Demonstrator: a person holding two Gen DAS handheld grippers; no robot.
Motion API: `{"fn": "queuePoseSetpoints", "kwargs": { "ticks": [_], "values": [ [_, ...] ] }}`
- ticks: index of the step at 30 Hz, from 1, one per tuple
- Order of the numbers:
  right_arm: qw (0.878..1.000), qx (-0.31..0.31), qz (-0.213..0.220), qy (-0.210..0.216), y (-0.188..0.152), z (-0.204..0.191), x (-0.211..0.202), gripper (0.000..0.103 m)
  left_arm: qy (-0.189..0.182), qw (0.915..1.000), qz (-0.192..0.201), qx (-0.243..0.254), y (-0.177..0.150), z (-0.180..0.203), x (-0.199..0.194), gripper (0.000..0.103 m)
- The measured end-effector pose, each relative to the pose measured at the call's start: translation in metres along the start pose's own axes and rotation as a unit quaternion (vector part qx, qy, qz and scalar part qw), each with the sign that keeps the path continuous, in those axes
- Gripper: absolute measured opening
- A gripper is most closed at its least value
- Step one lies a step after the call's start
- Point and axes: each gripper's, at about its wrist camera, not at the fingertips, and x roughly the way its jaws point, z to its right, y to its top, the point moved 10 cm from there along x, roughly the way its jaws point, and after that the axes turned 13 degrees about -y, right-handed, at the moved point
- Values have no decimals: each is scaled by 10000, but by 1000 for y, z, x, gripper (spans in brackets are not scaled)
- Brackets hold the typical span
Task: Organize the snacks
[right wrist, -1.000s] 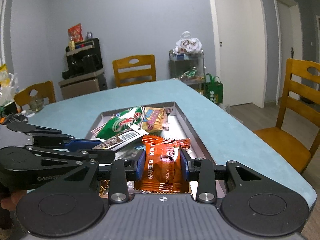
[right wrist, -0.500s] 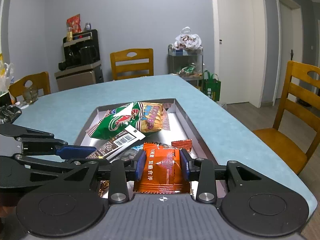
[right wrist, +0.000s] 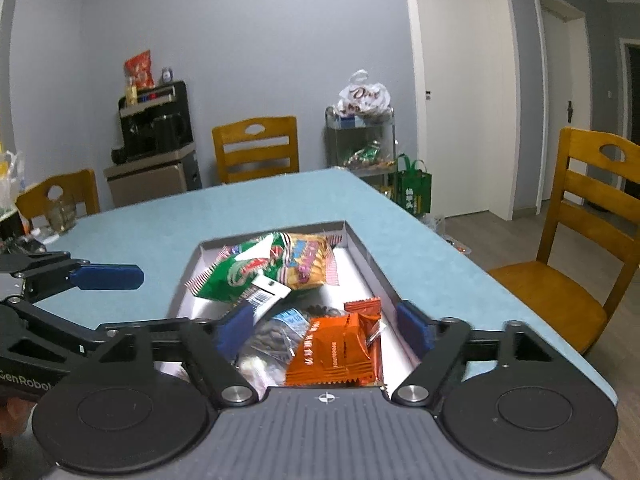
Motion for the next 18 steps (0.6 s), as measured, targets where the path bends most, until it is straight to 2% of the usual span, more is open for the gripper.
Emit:
{"fn": "queuePoseSetpoints", "kwargs": {
  "ticks": [2, 5, 8, 13, 18],
  "values": [
    [10000, 34, 81, -1, 3, 1, -11, 94, -41, 10000, 22, 17, 0, -2, -11, 95],
    [9999, 36, 104, -48, 2, 4, -27, 98, -60, 10000, -15, 65, -3, -6, -27, 98],
    [10000, 39, -34, -41, -7, 3, -41, 101, -89, 9995, -221, 222, -15, -9, -38, 99],
    [9989, -146, -445, -81, -39, -10, -56, 101, -311, 9964, -675, 396, -48, -8, -45, 100],
    [9970, -375, -621, -265, -66, -27, -64, 101, -504, 9948, -805, 359, -70, -4, -46, 100]
  ]
}}
